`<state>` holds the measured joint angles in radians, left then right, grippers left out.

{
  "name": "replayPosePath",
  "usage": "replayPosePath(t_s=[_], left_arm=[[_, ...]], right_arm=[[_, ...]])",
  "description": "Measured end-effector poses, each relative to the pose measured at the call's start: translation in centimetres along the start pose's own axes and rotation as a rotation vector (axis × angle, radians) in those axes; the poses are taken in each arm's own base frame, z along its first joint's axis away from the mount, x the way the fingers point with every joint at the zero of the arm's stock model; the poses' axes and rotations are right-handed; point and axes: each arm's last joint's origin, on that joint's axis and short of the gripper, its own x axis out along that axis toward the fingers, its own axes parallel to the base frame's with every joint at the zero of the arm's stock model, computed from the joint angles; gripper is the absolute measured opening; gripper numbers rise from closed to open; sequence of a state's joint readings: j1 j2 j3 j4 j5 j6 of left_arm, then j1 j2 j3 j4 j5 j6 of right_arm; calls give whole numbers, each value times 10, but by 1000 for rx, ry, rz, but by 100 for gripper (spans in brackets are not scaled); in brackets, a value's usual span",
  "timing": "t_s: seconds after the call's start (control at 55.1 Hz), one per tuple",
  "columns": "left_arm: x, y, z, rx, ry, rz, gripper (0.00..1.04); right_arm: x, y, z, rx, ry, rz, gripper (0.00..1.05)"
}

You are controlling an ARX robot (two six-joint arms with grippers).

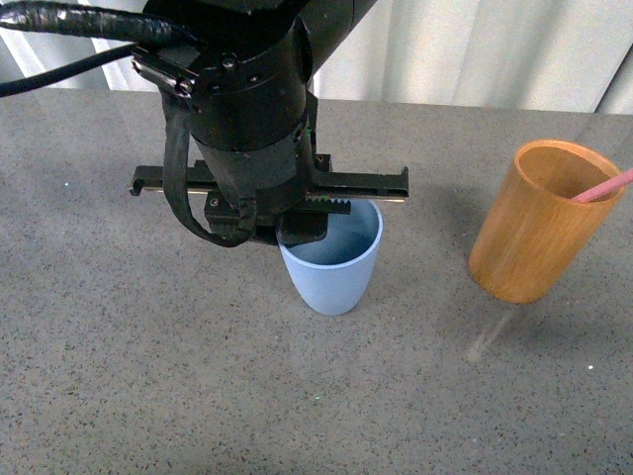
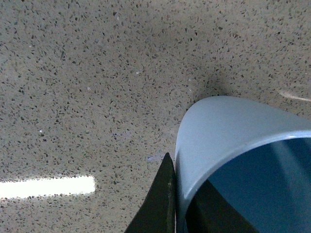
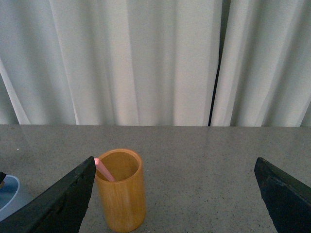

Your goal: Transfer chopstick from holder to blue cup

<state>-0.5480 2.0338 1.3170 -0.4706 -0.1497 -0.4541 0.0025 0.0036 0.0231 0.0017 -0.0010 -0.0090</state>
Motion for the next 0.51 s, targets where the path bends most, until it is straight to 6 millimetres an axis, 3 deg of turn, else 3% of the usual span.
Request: replayPosePath(t_s=[0.29,0.508], left_arm=[[-1,-1,4,-9,-51,-25,41],[-35,19,7,-49,-157,-82,73]], right_arm=[[0,0,0,0,0,0,95],[0,0,0,0,0,-1,95]])
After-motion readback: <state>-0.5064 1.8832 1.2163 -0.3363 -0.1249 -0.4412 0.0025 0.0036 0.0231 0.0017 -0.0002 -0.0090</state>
